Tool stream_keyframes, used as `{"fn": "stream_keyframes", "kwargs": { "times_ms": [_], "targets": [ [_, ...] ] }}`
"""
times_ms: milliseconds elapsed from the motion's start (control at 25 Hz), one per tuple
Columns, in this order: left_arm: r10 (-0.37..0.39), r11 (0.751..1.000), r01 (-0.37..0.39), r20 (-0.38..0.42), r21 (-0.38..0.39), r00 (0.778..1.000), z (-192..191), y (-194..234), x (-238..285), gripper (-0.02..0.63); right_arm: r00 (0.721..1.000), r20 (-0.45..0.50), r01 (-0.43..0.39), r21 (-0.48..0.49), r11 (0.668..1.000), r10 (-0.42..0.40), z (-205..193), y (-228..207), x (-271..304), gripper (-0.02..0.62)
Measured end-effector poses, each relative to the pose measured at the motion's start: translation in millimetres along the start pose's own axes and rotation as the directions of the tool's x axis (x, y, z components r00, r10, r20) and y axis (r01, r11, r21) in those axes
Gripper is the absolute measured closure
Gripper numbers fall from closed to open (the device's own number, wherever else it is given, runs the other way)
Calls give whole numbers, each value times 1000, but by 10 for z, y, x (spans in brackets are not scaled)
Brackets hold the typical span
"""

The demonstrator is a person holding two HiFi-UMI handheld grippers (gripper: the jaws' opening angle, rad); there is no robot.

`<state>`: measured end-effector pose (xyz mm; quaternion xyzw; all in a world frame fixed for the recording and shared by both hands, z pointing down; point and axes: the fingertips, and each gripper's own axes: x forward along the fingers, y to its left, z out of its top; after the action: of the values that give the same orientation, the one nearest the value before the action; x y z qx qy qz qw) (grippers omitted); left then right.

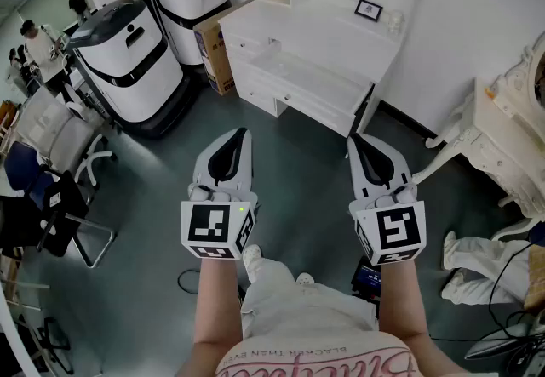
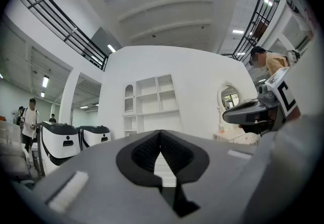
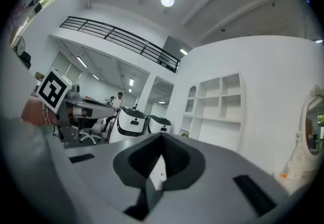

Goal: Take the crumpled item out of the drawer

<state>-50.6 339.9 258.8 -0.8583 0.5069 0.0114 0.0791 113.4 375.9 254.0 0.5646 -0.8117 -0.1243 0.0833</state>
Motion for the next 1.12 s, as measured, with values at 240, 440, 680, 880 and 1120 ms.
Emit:
{"fn": "stream_keyframes", "kwargs": {
  "times_ms": [240,440,680,880,1120],
  "targets": [
    [-4,1000,4,-4,13,1000,-5,-28,-51,595,1000,-7,12,8,1000,-12,-53,-6,-47,589],
    [11,1000,-11,-19,17,1000,-76,72,-14,595,1000,-6,-22,1,1000,22,-78,64,103,589],
    [22,999,-21,-13,26,1000,-99,258,284,595,999,8,-43,-4,999,43,-67,17,453,589],
    [26,999,-25,-13,27,1000,-153,473,654,595,999,-3,-46,-1,999,46,-114,-149,877,589],
    [30,999,-30,-32,14,999,-319,881,1183,595,998,-31,-55,-9,998,55,-212,-297,1520,589]
  ]
}}
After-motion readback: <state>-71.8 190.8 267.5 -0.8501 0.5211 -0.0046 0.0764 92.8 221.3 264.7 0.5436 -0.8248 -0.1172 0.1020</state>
